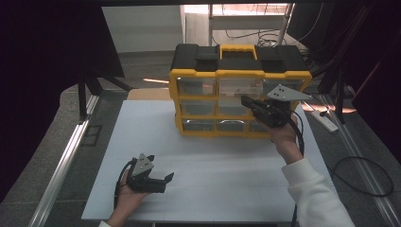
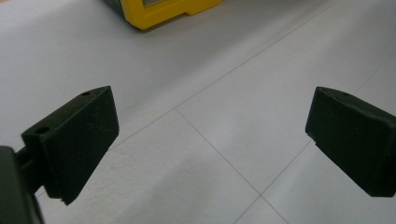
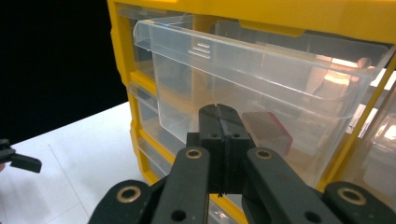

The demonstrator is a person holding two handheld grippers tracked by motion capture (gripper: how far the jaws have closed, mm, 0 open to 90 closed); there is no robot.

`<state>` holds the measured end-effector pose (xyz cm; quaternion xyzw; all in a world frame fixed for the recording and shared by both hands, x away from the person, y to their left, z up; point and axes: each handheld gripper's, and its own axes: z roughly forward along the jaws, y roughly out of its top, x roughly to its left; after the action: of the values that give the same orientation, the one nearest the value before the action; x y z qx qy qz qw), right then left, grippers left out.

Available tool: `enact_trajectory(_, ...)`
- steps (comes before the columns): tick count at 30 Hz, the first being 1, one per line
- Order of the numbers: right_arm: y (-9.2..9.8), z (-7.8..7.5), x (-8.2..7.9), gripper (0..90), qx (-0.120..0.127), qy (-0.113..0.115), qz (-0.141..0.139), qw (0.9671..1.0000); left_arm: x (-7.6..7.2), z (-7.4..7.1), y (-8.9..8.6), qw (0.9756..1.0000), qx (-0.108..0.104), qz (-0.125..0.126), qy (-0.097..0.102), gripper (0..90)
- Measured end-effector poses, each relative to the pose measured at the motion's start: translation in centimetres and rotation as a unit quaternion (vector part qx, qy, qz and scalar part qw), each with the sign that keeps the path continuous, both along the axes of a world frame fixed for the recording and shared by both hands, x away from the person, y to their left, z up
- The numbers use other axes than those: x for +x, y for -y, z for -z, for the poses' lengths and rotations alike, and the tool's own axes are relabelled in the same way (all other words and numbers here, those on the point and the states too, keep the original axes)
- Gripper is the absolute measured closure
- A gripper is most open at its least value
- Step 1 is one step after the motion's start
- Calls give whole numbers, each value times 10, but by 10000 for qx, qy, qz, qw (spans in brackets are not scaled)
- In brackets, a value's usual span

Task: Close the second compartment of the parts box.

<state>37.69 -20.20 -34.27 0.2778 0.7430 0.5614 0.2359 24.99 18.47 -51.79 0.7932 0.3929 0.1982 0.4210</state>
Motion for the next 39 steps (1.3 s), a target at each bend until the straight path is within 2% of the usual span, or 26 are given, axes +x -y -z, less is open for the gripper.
enact_trajectory(4,-1,2,4,895,68,6,43,10000,0,0,0,10000,2,10,5,27)
enact_trajectory(22,-5,5,19,895,88,77,210,9997,0,0,0,10000,-18,6,-2,27)
enact_trajectory(32,-6,11,31,895,156,-21,411,9990,0,0,-1,10000,-25,6,-3,28)
enact_trajectory(39,-8,12,33,895,162,-39,460,9988,1,-1,-1,10000,-60,12,-11,28)
